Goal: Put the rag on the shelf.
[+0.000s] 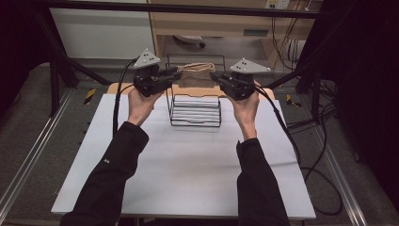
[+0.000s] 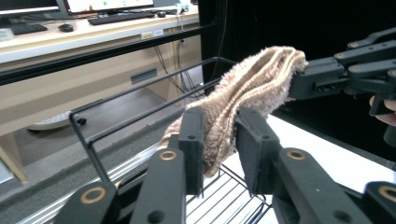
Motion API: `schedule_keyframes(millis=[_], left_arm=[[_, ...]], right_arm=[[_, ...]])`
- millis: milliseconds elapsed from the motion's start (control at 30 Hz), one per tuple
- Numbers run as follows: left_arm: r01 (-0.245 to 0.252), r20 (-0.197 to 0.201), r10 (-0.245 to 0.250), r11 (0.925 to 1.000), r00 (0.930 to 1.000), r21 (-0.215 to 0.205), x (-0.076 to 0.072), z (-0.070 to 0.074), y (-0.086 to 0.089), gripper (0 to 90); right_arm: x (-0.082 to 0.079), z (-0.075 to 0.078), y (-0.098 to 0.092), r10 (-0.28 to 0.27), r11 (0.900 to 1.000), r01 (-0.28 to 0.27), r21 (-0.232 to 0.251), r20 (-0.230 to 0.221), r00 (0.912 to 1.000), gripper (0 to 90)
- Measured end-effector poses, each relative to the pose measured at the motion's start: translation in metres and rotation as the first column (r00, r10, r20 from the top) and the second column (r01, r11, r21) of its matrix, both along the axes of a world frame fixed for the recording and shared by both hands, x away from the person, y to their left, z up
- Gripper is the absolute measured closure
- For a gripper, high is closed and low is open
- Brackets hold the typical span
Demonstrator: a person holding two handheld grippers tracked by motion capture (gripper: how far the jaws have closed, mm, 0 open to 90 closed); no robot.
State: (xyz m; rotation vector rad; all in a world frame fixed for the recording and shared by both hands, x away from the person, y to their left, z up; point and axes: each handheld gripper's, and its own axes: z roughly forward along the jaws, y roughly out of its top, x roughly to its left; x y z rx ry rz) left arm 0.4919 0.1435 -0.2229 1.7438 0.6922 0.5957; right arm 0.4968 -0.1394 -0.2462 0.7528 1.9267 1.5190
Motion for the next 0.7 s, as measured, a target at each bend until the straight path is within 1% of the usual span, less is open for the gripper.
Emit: schedule_keyframes(millis=[33, 100, 133, 167, 200, 233, 267, 367, 467, 500, 567, 600, 667, 700], left_arm=[[-0.006, 0.0, 0.006, 1.0, 1.0, -0.006, 0.0, 0.003, 0.002, 69.7], [-0.014, -0.001, 0.014, 0.9993, 0.9999, -0.035, 0.0, 0.009, 0.006, 68.8], [-0.025, -0.008, 0.025, 0.9984, 0.9997, -0.051, 0.001, 0.013, 0.007, 68.7], [-0.033, -0.015, 0.032, 0.9978, 0.9994, -0.058, 0.002, 0.016, 0.01, 68.7], [-0.036, -0.019, 0.035, 0.9964, 0.9992, -0.076, 0.003, 0.019, 0.011, 68.8], [-0.034, -0.031, 0.031, 0.9951, 0.999, -0.092, 0.006, 0.022, 0.012, 68.8], [-0.041, -0.042, 0.037, 0.9946, 0.9984, -0.096, 0.008, 0.023, 0.013, 68.8], [-0.053, -0.073, 0.047, 0.9957, 0.9962, -0.076, 0.016, 0.024, 0.01, 71.2], [-0.047, -0.086, 0.041, 0.9963, 0.9955, -0.072, 0.022, 0.021, 0.005, 73.7], [-0.043, -0.096, 0.036, 0.9967, 0.9947, -0.069, 0.023, 0.019, 0.003, 75.2], [-0.022, -0.126, 0.014, 0.9979, 0.9919, -0.06, 0.026, 0.016, 0.001, 76.9], [-0.005, -0.134, -0.002, 0.9986, 0.991, -0.053, 0.025, 0.014, -0.001, 79.0], [0.016, -0.134, -0.021, 0.999, 0.9907, -0.042, 0.022, 0.01, -0.002, 81.7], [0.026, -0.142, -0.03, 0.9992, 0.9895, -0.031, 0.021, 0.008, -0.003, 83.4]], right_arm=[[0.0, 0.0, 0.0, 0.0, 1.0, 0.0, -0.004, 0.0, 1.0, 87.4], [0.0, -0.001, 0.001, 0.002, 1.0, -0.002, -0.011, 0.002, 1.0, 87.4], [-0.001, -0.001, 0.001, 0.003, 1.0, -0.003, -0.016, 0.002, 1.0, 87.4], [-0.001, -0.002, 0.001, 0.004, 1.0, -0.004, -0.019, 0.002, 1.0, 87.4], [-0.001, -0.002, 0.002, 0.005, 1.0, -0.005, -0.025, 0.004, 1.0, 87.4], [-0.002, -0.003, 0.002, 0.006, 1.0, -0.006, -0.027, 0.006, 1.0, 87.4], [-0.002, -0.003, 0.002, 0.005, 1.0, -0.005, -0.028, 0.006, 1.0, 87.4], [-0.003, -0.004, 0.002, 0.009, 0.999, -0.009, -0.037, 0.008, 0.9999, 87.4], [-0.003, -0.006, 0.0, 0.015, 0.999, -0.014, -0.028, 0.005, 0.9999, 87.4], [-0.003, -0.007, -0.001, 0.018, 0.999, -0.018, -0.027, 0.004, 0.9998, 87.4], [-0.003, -0.009, -0.001, 0.021, 1.0, -0.02, -0.022, 0.004, 0.9998, 87.3], [-0.004, -0.01, -0.001, 0.022, 1.0, -0.022, -0.021, 0.004, 0.9998, 87.2], [-0.004, -0.01, -0.001, 0.024, 0.999, -0.024, -0.023, 0.006, 0.9997, 87.0], [-0.004, -0.01, -0.002, 0.026, 0.999, -0.026, -0.024, 0.007, 0.9996, 86.9]])
